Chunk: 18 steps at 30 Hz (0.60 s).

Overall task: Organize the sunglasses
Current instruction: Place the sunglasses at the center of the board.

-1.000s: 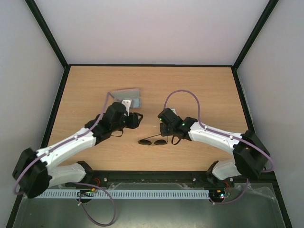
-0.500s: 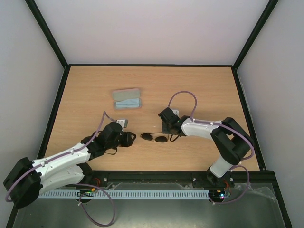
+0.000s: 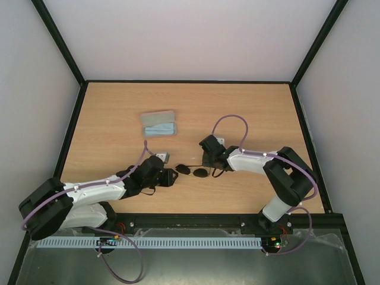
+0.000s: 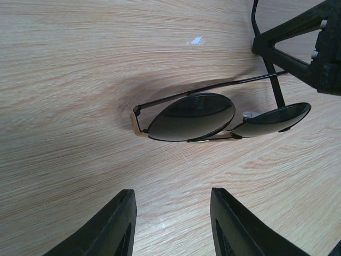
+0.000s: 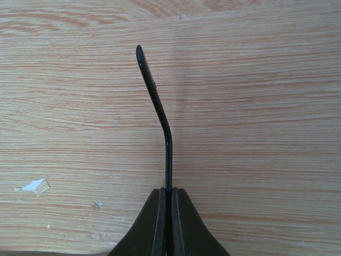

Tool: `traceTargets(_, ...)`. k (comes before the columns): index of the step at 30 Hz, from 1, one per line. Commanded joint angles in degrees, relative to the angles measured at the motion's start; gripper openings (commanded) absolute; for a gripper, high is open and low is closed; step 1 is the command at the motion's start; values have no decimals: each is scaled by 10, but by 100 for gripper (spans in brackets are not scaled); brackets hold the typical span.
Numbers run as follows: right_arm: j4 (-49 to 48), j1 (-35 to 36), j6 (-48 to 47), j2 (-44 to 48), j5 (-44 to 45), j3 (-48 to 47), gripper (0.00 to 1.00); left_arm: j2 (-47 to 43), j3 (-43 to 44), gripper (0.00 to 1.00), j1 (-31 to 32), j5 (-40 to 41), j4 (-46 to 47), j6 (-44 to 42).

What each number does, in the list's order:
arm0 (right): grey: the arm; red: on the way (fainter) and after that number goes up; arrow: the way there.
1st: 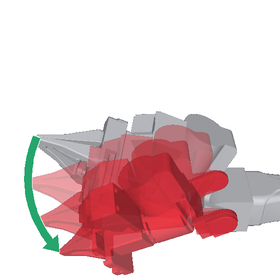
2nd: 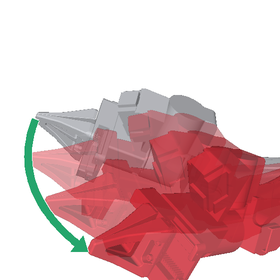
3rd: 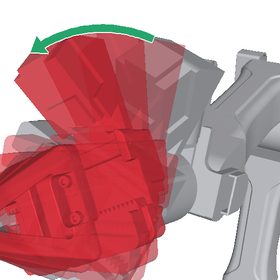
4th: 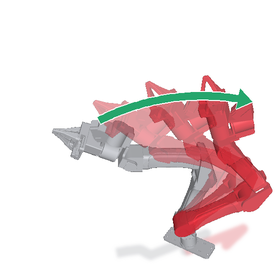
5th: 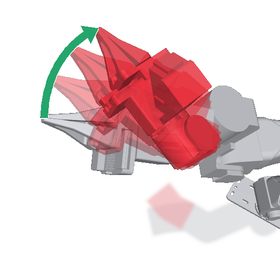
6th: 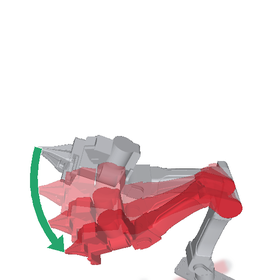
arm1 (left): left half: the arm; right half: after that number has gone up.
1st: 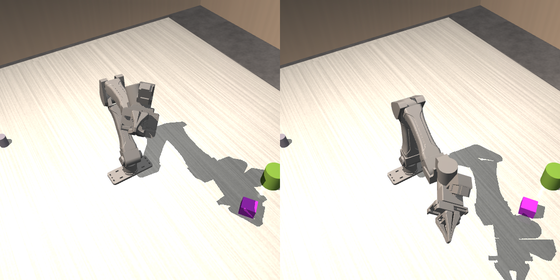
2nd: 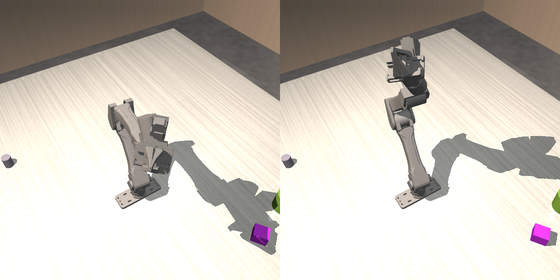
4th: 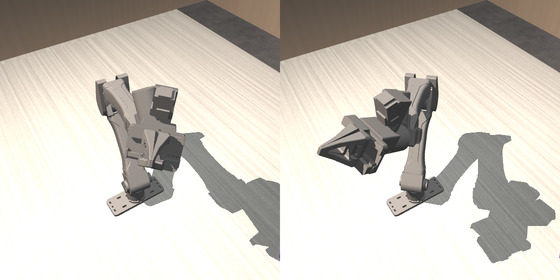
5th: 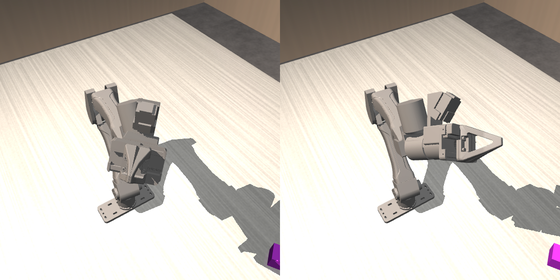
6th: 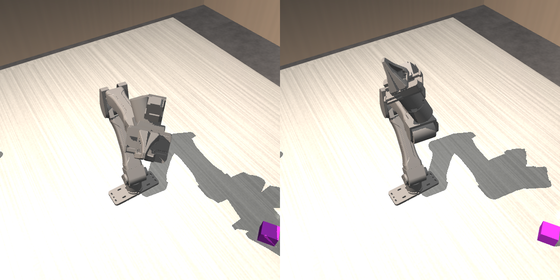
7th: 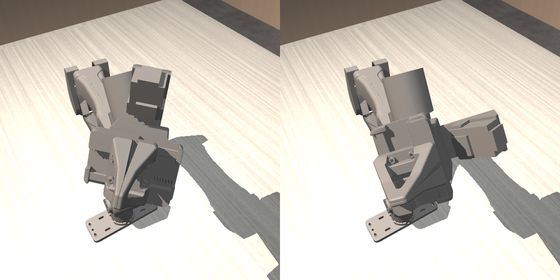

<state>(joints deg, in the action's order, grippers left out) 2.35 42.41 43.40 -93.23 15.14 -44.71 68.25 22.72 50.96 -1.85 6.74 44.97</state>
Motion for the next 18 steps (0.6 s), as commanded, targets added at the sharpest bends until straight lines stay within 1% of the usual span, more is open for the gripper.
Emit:
traceTargets(1,26,-2,7,22,7,10,1,0,-9,41,7,11,30,11)
traceTargets(6,28,-2,10,27,-11,6,2,21,-6,34,30,16,58,27)
traceTargets(7,28,-2,11,30,-17,8,5,33,-3,33,35,17,63,29)
traceTargets(8,29,-1,10,34,-23,11,10,43,3,31,40,18,67,31)
traceTargets(9,33,-2,9,42,-27,14,18,54,6,30,45,18,71,33)
traceTargets(11,45,-1,6,64,-26,20,37,73,8,28,51,18,76,36)
traceTargets(12,56,-1,2,79,-21,22,44,77,8,28,53,18,78,37)
traceTargets(13,68,-1,-2,93,-14,21,47,78,6,27,56,18,80,38)
traceTargets(15,93,-2,-11,126,0,17,48,77,5,27,58,21,80,40)
traceTargets(17,98,-1,-30,156,-10,14,43,76,1,24,59,25,81,43)
traceTargets(18,89,-1,-40,167,-17,14,38,79,0,23,59,28,83,44)
